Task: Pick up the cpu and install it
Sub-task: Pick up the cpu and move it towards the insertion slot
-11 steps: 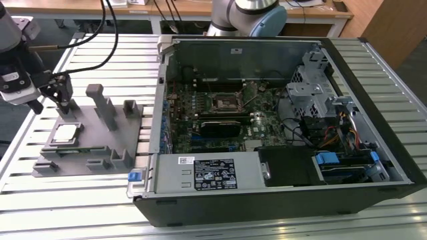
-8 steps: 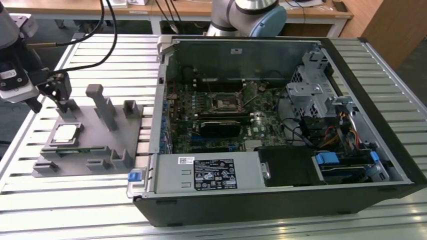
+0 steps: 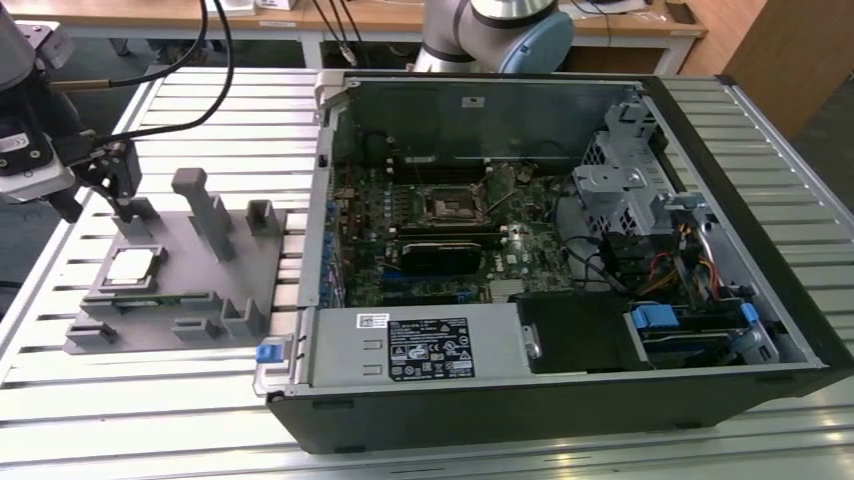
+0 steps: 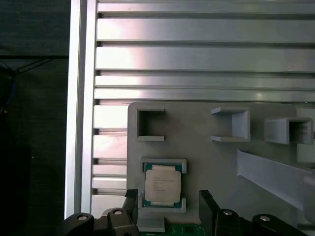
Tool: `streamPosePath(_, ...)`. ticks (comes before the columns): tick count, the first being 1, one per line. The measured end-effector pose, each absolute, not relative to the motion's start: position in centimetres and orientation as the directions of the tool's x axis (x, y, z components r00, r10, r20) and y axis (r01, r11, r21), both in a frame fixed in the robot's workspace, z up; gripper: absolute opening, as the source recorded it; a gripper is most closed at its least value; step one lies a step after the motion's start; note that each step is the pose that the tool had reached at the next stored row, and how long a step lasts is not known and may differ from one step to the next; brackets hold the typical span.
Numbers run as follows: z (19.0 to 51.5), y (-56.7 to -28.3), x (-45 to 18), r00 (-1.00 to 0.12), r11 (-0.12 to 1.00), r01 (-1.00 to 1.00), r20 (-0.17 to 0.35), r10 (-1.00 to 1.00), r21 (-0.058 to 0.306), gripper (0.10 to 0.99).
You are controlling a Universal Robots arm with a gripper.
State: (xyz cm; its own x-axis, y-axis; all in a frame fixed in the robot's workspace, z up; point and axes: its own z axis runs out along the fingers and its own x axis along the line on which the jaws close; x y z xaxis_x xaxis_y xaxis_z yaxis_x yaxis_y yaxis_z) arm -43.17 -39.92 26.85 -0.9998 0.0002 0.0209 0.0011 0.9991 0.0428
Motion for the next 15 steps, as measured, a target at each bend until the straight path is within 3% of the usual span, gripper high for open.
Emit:
streamPosePath(9,26.85,-39.92,-43.17,-1.000,0.999,0.001,0.021,0.000,0.043,0.604)
streamPosePath(15,26.84,-39.94,-43.18,-1.000,0.999,0.000,0.021,-0.001,0.043,0.737)
